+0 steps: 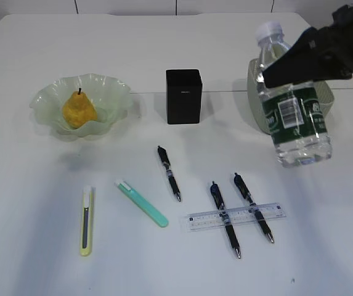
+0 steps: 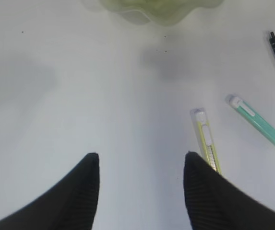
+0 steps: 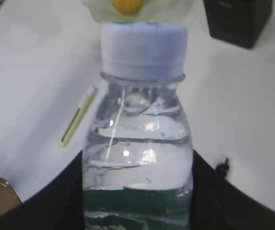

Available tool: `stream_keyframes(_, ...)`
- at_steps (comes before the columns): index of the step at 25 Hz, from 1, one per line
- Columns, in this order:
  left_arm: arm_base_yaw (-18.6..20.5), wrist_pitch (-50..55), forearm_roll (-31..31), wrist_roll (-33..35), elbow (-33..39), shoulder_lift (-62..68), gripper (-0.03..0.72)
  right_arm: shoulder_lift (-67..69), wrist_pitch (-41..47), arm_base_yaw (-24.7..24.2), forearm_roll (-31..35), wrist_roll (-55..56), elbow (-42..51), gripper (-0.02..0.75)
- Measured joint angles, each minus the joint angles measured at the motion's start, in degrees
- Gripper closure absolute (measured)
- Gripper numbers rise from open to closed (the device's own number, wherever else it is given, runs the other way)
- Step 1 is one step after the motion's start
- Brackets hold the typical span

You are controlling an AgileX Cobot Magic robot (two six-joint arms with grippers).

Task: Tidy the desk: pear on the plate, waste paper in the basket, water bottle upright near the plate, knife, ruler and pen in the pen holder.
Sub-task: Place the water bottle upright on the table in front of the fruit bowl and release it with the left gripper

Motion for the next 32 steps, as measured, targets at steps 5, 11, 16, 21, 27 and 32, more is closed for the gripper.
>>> stream_keyframes(5, 0.0, 0.0, 0.0, 0.0, 0.0, 0.0, 0.295, 0.0, -0.46, 0.0, 13.61, -16.63, 0.0, 0.353)
stream_keyframes(11, 0.0, 0.0, 0.0, 0.0, 0.0, 0.0, 0.295, 0.38, 2.41, 0.13, 28.9, -32.03, 0.0, 0.353)
stream_keyframes(16, 0.0, -0.02, 0.0, 0.0, 0.0, 0.0, 0.295, 1.55, 4.64, 3.58, 35.72, -43.84, 0.0, 0.353)
stream_keyframes(21, 0.0, -0.12, 0.0, 0.0, 0.0, 0.0, 0.295, 2.43, 4.88, 7.88, 41.96, -55.52, 0.0, 0.353)
stream_keyframes(27, 0.0, -0.12, 0.0, 0.0, 0.0, 0.0, 0.295, 2.56, 5.0, 8.46, 49.05, -57.76, 0.0, 0.353)
stream_keyframes(32, 0.0, -0.34, 0.0, 0.0, 0.0, 0.0, 0.295, 3.14, 5.11, 8.46, 49.4, -58.12, 0.0, 0.353)
